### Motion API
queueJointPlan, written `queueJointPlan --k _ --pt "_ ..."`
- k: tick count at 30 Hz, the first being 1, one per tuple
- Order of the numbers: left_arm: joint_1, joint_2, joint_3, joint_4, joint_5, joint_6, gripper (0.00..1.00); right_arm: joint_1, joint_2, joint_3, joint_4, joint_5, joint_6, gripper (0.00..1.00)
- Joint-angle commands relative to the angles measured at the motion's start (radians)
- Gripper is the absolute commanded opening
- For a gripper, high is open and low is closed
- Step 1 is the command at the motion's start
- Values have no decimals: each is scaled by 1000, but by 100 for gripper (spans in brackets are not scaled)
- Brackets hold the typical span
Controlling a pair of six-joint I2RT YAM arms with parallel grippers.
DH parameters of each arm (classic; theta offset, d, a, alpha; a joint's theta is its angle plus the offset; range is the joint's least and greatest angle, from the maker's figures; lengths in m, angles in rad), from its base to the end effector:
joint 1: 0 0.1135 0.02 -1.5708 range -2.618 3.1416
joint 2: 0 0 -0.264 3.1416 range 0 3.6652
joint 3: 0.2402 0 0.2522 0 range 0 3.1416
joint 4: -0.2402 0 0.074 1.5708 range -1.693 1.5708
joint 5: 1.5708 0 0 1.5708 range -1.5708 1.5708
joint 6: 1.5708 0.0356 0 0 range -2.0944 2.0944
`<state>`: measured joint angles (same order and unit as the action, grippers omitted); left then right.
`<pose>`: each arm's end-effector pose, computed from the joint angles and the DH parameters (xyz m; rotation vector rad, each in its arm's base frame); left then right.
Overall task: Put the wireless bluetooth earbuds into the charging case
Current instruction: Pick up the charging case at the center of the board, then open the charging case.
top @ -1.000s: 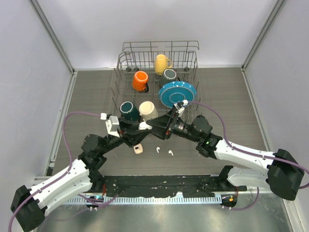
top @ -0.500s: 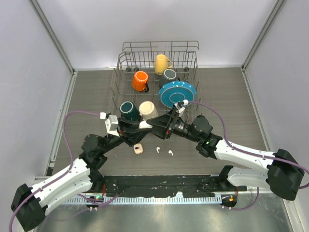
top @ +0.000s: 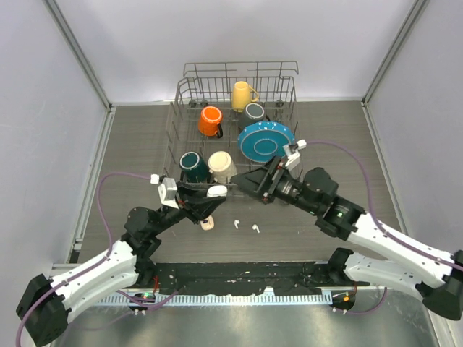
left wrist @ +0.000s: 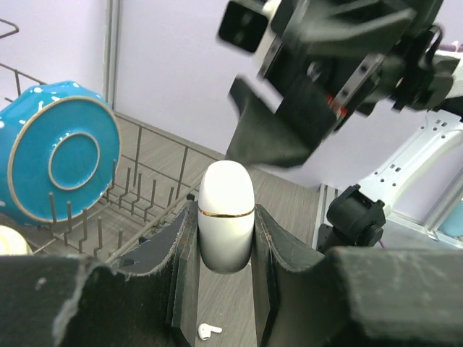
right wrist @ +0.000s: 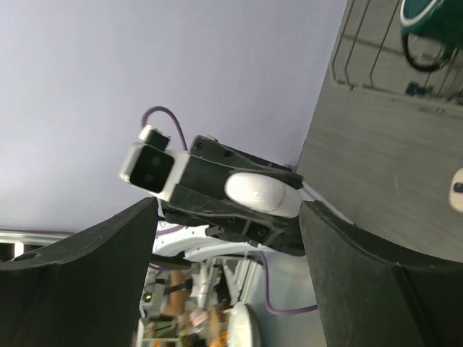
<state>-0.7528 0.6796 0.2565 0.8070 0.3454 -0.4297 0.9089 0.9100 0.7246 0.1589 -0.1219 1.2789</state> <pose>0.1102 -0.1198 0.2738 0.5261 1.1954 -1.2280 0.1312 0.1755 0.3328 0.2406 1.9047 1.7118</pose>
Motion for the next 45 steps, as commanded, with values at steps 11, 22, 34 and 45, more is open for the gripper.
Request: queueJointPlan --k 11,22,34,45 --pt "0 78 -66 397 40 -17 0 21 24 268 -475 57 -473 84" --pt "0 127 -39 422 98 -21 0 53 59 266 -410 14 -464 84" --pt "-2 153 -3 423 178 -52 0 54 56 243 -394 79 -423 84" --pt "-2 169 10 426 250 -84 0 54 43 223 -355 198 -348 84"
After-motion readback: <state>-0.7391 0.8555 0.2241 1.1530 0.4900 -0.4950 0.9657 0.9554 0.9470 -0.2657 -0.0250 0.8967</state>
